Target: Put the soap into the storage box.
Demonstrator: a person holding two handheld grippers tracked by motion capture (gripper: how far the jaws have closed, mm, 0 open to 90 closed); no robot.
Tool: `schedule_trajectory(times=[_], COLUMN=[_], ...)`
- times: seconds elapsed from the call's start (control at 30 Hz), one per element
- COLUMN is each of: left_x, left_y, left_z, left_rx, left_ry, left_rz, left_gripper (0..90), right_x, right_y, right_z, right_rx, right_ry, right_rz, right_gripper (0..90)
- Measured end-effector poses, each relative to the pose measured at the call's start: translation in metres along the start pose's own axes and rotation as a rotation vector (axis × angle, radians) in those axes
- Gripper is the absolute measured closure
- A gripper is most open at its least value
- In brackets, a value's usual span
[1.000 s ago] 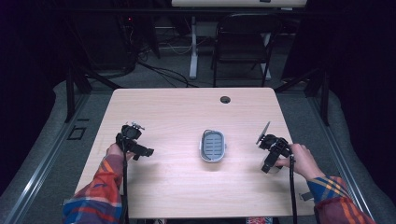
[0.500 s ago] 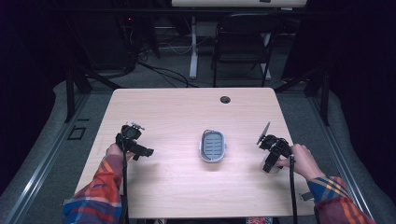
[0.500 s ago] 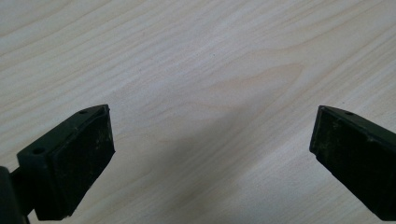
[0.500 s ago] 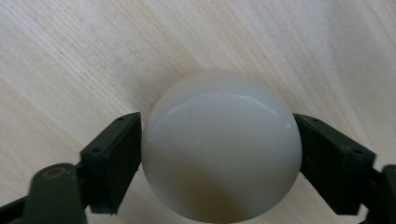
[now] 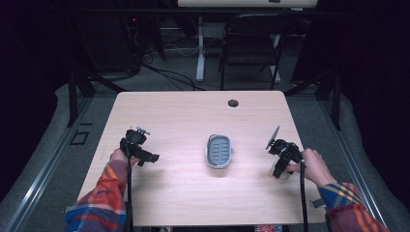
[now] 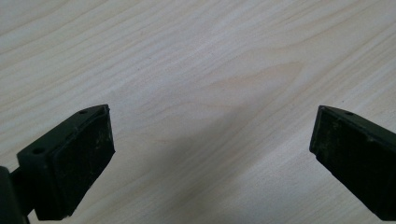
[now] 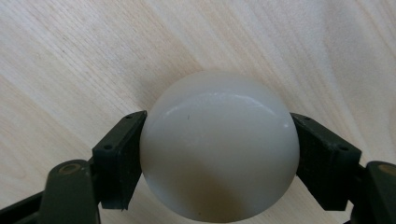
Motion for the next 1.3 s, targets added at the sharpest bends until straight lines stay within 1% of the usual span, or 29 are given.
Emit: schedule_trajectory(times=[0.1, 0.13, 0.2, 0.3, 0.33, 0.37, 0.43, 0.67, 0.7, 0.77, 0.8, 0.93, 0.97, 1.0, 1.1, 1.13, 1.2, 1.23, 1.27, 1.3], left_x=[0.0, 0.0, 0.0, 0.0, 0.0, 0.0, 0.0, 0.0, 0.0, 0.0, 0.0, 0.0, 0.0, 0.0, 0.0, 0.0, 0.0, 0.0, 0.001, 0.001], left_y=[0.0, 0.0, 0.0, 0.0, 0.0, 0.0, 0.0, 0.0, 0.0, 0.0, 0.0, 0.0, 0.0, 0.0, 0.0, 0.0, 0.0, 0.0, 0.0, 0.001], left_z=[0.0, 0.0, 0.0, 0.0, 0.0, 0.0, 0.0, 0.0, 0.0, 0.0, 0.0, 0.0, 0.0, 0.0, 0.0, 0.0, 0.0, 0.0, 0.001, 0.001], left_rx=[-0.002, -0.002, -0.002, -0.001, -0.001, -0.001, -0.003, -0.001, -0.002, -0.003, -0.003, -0.002, -0.003, -0.004, -0.003, -0.003, -0.001, -0.001, 0.0, 0.0], left_ry=[-0.002, -0.003, -0.003, -0.004, -0.003, -0.003, -0.004, 0.0, 0.0, -0.001, 0.0, 0.0, 0.0, 0.0, 0.0, 0.0, 0.001, 0.001, -0.001, -0.002], left_rz=[-0.001, -0.002, -0.002, -0.003, -0.003, -0.003, -0.003, -0.001, -0.002, -0.002, -0.002, -0.002, -0.001, -0.002, -0.001, -0.001, -0.001, 0.0, 0.001, 0.003], left_gripper=[0.0, 0.0, 0.0, 0.0, 0.0, 0.0, 0.0, 0.0, 0.0, 0.0, 0.0, 0.0, 0.0, 0.0, 0.0, 0.0, 0.0, 0.0, 0.0, 0.0], right_x=[0.001, 0.001, 0.003, 0.003, 0.004, 0.004, 0.004, 0.006, 0.008, 0.007, 0.007, 0.009, 0.009, 0.01, 0.012, 0.012, 0.014, 0.013, 0.015, 0.015], right_y=[-0.001, -0.003, -0.002, -0.004, -0.003, -0.003, -0.005, -0.006, -0.005, -0.007, -0.007, -0.009, -0.011, -0.01, -0.011, -0.013, -0.012, -0.015, -0.013, -0.013], right_z=[-0.001, 0.0, -0.001, -0.001, -0.001, -0.001, -0.001, -0.002, -0.004, -0.005, -0.006, -0.01, -0.01, -0.012, -0.016, -0.017, -0.019, -0.019, -0.021, -0.021], right_rx=[-0.006, 0.005, -0.001, 0.007, -0.009, -0.011, 0.007, 0.014, -0.004, 0.012, 0.006, 0.022, 0.037, 0.016, 0.006, 0.016, 0.006, 0.041, 0.016, 0.025], right_ry=[-0.005, -0.009, -0.01, -0.014, -0.005, -0.008, -0.016, -0.018, -0.011, -0.023, -0.023, -0.033, -0.044, -0.038, -0.04, -0.049, -0.052, -0.068, -0.055, -0.061], right_rz=[0.006, 0.008, 0.005, 0.011, 0.007, 0.009, 0.012, 0.013, 0.01, 0.018, 0.02, 0.022, 0.026, 0.022, 0.023, 0.028, 0.027, 0.034, 0.026, 0.031], right_gripper=[24.1, 24.1, 24.1, 24.1, 24.1, 24.1, 24.1, 24.1, 24.2, 24.1, 24.1, 24.1, 24.2, 24.2, 24.2, 24.2, 24.2, 24.2, 24.2, 24.2])
Point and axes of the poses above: each handheld gripper's, and its own axes: y roughly forward along the jaws, z roughly out of its underside, x roughly to its left, the point moved 8 cm from there along y, roughly forward along the jaws, and after that the axes turned 12 degrees about -z, right-handed, at the moved point
